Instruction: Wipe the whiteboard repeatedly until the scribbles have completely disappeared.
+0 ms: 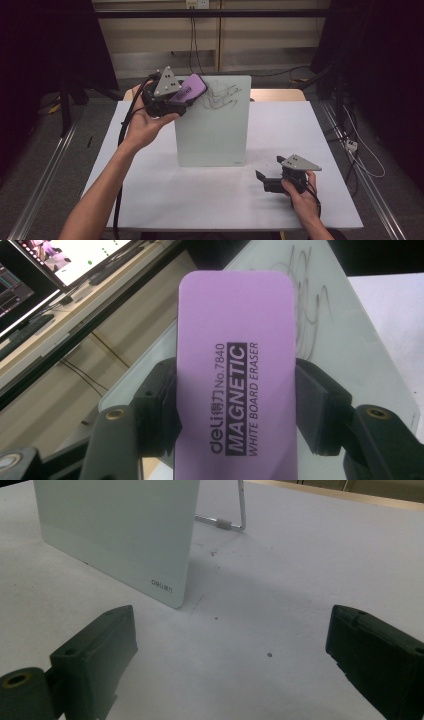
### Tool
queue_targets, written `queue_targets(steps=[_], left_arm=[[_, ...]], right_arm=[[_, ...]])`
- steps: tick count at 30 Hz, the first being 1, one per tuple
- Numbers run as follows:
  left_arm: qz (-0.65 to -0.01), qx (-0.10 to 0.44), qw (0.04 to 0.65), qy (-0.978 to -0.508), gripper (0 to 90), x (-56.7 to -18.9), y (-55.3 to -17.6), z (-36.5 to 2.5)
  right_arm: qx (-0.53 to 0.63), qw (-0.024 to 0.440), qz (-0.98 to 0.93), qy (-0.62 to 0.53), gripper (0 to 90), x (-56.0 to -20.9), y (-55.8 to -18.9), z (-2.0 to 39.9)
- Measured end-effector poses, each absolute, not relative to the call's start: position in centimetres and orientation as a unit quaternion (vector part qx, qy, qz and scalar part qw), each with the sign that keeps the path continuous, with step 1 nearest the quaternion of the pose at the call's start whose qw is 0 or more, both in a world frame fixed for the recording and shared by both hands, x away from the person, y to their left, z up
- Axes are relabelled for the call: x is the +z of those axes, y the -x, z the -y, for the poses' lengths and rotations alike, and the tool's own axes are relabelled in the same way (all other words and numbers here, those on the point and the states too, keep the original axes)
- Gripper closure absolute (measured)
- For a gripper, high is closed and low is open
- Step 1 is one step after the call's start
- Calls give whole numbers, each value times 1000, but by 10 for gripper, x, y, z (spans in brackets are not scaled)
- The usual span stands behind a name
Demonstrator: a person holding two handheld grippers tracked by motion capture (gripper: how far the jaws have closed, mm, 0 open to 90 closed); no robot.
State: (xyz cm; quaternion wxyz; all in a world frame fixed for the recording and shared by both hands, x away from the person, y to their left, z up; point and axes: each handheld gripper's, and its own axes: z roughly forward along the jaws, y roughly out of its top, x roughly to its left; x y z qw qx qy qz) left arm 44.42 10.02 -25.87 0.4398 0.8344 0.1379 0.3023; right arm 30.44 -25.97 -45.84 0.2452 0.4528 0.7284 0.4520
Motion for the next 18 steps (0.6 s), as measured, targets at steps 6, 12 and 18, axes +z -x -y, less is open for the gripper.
queue_targets(steps=[6,12,18], left_arm=[[-141,299,439,-835,410,-259,-444,-99],[-140,295,431,-841,410,-267,-440,-96],[-140,288,434,-842,411,-279,-437,-95]], right_arm=[[451,244,-729,-453,64,-458,-305,259],[451,246,-728,-453,64,-458,-304,260],[452,245,-729,-451,64,-458,-304,259]])
